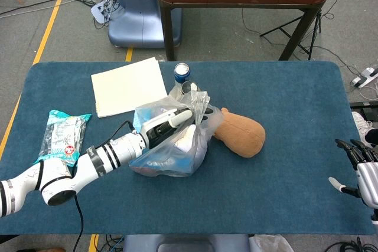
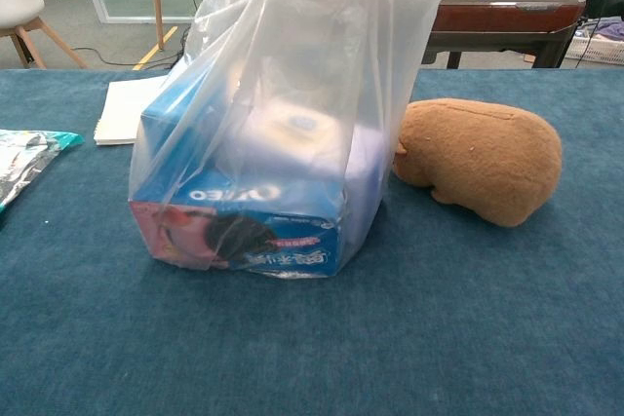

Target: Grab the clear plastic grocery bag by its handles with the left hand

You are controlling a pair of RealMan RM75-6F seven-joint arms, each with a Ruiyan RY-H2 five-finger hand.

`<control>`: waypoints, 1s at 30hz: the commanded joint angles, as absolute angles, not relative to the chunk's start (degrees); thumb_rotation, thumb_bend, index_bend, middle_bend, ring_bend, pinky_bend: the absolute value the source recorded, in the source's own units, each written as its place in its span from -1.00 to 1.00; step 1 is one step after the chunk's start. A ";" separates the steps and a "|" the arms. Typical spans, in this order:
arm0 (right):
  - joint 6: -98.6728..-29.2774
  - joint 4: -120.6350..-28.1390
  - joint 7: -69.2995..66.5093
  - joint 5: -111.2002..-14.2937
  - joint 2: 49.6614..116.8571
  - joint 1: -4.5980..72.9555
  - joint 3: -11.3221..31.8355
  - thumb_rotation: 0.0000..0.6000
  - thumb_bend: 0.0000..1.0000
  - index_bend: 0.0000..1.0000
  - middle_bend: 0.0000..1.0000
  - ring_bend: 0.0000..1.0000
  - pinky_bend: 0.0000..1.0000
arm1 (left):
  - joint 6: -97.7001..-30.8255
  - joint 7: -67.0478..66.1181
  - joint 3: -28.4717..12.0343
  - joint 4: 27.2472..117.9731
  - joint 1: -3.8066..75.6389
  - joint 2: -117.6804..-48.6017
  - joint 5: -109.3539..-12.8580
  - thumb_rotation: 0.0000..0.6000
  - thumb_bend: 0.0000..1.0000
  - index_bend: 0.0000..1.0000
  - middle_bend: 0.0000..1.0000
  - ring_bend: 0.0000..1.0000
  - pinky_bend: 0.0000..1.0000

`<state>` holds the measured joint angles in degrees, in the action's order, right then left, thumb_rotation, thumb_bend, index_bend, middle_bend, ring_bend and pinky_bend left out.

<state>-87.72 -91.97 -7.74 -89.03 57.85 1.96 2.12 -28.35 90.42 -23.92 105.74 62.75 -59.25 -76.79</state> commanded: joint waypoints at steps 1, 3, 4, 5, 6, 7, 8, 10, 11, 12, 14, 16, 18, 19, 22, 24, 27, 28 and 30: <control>-87.82 -91.92 -7.87 -89.07 57.88 1.93 2.16 1.00 -0.80 -0.70 -0.48 -0.76 -0.58 | -27.09 92.73 -25.91 105.62 63.05 -59.47 -75.75 -0.49 -0.55 -0.67 -0.83 -0.86 -1.00; -87.82 -91.81 -7.98 -89.06 57.91 1.88 2.14 1.00 -0.80 -0.70 -0.48 -0.76 -0.58 | -26.15 93.66 -26.76 105.62 63.24 -59.64 -75.28 -0.50 -0.55 -0.67 -0.83 -0.86 -1.00; -87.82 -91.76 -8.02 -89.07 57.92 1.86 2.12 1.00 -0.80 -0.70 -0.48 -0.76 -0.58 | -25.77 94.06 -27.13 105.58 63.32 -59.79 -74.87 -0.51 -0.55 -0.67 -0.83 -0.86 -1.00; -87.83 -91.70 -8.07 -89.07 57.94 1.84 2.12 1.00 -0.80 -0.70 -0.48 -0.76 -0.58 | -25.39 94.34 -27.48 105.53 63.41 -59.98 -74.46 -0.51 -0.55 -0.67 -0.83 -0.86 -1.00; -87.85 -91.65 -8.15 -89.06 57.95 1.80 2.11 1.00 -0.80 -0.70 -0.48 -0.76 -0.58 | -24.83 94.69 -27.95 105.52 63.55 -60.23 -73.95 -0.51 -0.55 -0.67 -0.83 -0.86 -1.00; -87.90 -91.61 -8.20 -89.06 57.96 1.76 2.11 1.00 -0.80 -0.70 -0.48 -0.76 -0.58 | -24.35 94.96 -28.29 105.54 63.64 -60.39 -73.64 -0.51 -0.55 -0.67 -0.83 -0.86 -1.00; -87.94 -91.59 -8.24 -89.05 57.95 1.72 2.11 1.00 -0.80 -0.70 -0.48 -0.76 -0.58 | -23.80 95.25 -28.61 105.59 63.70 -60.53 -73.33 -0.51 -0.55 -0.67 -0.82 -0.86 -1.00; -88.04 -91.55 -8.34 -89.08 57.90 1.64 2.10 1.00 -0.80 -0.70 -0.48 -0.76 -0.58 | -22.92 96.68 -29.86 105.87 63.57 -60.94 -72.34 -0.51 -0.55 -0.67 -0.82 -0.86 -0.98; -88.10 -91.55 -8.36 -89.11 57.86 1.60 2.09 1.00 -0.80 -0.70 -0.48 -0.76 -0.58 | -22.60 97.29 -30.40 105.96 63.41 -61.12 -72.15 -0.51 -0.55 -0.67 -0.82 -0.85 -0.95; -88.19 -91.56 -8.40 -89.11 57.82 1.54 2.10 1.00 -0.80 -0.70 -0.48 -0.76 -0.58 | -22.16 97.96 -31.04 106.06 63.16 -61.33 -72.02 -0.50 -0.55 -0.67 -0.82 -0.85 -0.91; -88.27 -91.58 -8.42 -89.13 57.73 1.48 2.10 1.00 -0.80 -0.70 -0.48 -0.76 -0.58 | -21.58 99.24 -32.16 106.28 62.70 -61.66 -71.34 -0.42 -0.55 -0.67 -0.80 -0.84 -0.85; -88.30 -91.66 -8.42 -89.13 57.68 1.46 2.12 1.00 -0.80 -0.70 -0.48 -0.76 -0.58 | -20.92 101.22 -33.91 106.64 61.99 -61.91 -70.29 -0.21 -0.55 -0.67 -0.77 -0.81 -0.67; -88.35 -91.72 -8.42 -89.19 57.64 1.44 2.14 1.00 -0.80 -0.70 -0.48 -0.76 -0.58 | -19.99 102.28 -35.25 106.85 61.45 -61.93 -69.86 0.04 -0.56 -0.67 -0.75 -0.78 -0.45; -88.39 -91.75 -8.38 -89.26 57.65 1.45 2.15 1.00 -0.80 -0.70 -0.48 -0.76 -0.58 | -19.09 102.24 -35.84 106.93 61.24 -61.80 -69.89 0.16 -0.55 -0.66 -0.74 -0.77 -0.38; -88.34 -91.84 -8.30 -89.30 57.66 1.45 2.14 1.00 -0.80 -0.70 -0.48 -0.76 -0.58 | -16.82 102.00 -37.26 107.50 60.63 -61.51 -69.76 0.62 -0.55 -0.65 -0.70 -0.75 -0.33; -88.29 -91.87 -8.24 -89.31 57.69 1.48 2.15 1.00 -0.80 -0.70 -0.48 -0.76 -0.58 | -15.55 101.84 -38.23 107.89 60.22 -61.44 -69.35 0.86 -0.55 -0.63 -0.66 -0.72 -0.27; -88.24 -92.00 -8.08 -89.39 57.67 1.52 2.15 1.00 -0.80 -0.70 -0.48 -0.76 -0.58 | -13.53 100.58 -39.73 108.43 59.39 -61.35 -68.63 1.00 -0.55 -0.61 -0.61 -0.68 -0.17; -88.24 -92.06 -8.06 -89.41 57.65 1.52 2.15 1.00 -0.80 -0.70 -0.48 -0.76 -0.58 | -13.01 100.25 -40.15 108.53 59.18 -61.31 -68.16 1.00 -0.55 -0.61 -0.60 -0.67 -0.14; -88.21 -92.17 -7.98 -89.44 57.58 1.52 2.14 1.00 -0.80 -0.70 -0.48 -0.76 -0.58 | -11.74 99.21 -41.02 108.60 58.74 -61.21 -66.90 1.00 -0.55 -0.59 -0.55 -0.60 -0.07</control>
